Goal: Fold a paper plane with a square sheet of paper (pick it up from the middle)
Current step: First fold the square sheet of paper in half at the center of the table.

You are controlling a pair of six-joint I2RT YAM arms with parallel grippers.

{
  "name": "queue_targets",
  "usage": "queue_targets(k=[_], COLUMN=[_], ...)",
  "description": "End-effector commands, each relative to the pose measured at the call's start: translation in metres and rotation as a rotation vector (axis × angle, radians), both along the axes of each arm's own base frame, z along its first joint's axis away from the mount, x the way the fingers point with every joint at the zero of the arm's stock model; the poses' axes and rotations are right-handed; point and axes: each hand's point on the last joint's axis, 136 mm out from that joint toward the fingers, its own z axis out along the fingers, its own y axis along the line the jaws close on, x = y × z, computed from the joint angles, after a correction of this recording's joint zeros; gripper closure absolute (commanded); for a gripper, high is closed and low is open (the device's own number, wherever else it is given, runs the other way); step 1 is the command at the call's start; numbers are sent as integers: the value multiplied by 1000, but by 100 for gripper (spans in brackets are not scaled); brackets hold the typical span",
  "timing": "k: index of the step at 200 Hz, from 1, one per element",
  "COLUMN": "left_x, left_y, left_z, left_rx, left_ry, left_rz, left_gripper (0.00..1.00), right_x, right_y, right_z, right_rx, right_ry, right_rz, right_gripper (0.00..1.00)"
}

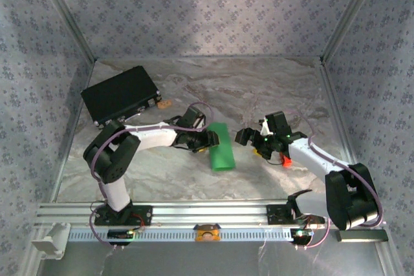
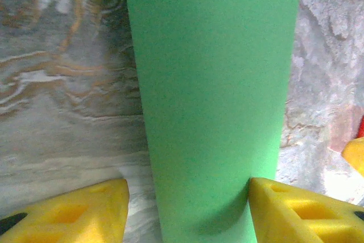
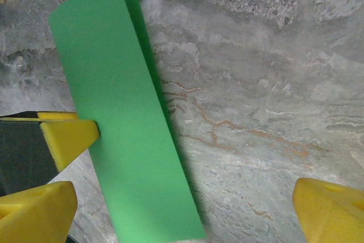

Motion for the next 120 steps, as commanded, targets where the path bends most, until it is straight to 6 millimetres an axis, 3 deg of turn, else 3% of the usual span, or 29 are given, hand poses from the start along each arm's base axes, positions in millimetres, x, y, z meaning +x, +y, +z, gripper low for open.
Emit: queue_targets(k=[1,120], left_x=[2,-2], left_y=[12,12], left_z=[11,-12], left_rx=[49,74], left_ry=[-35,27], left_rz=[-34,-108], left_gripper=[42,48], right_x=[3,4], right_y=[0,1], right_z=[2,4], right_rx=[2,3], right_ry=[6,10], right_rz=[-11,-16], right_gripper=[1,1])
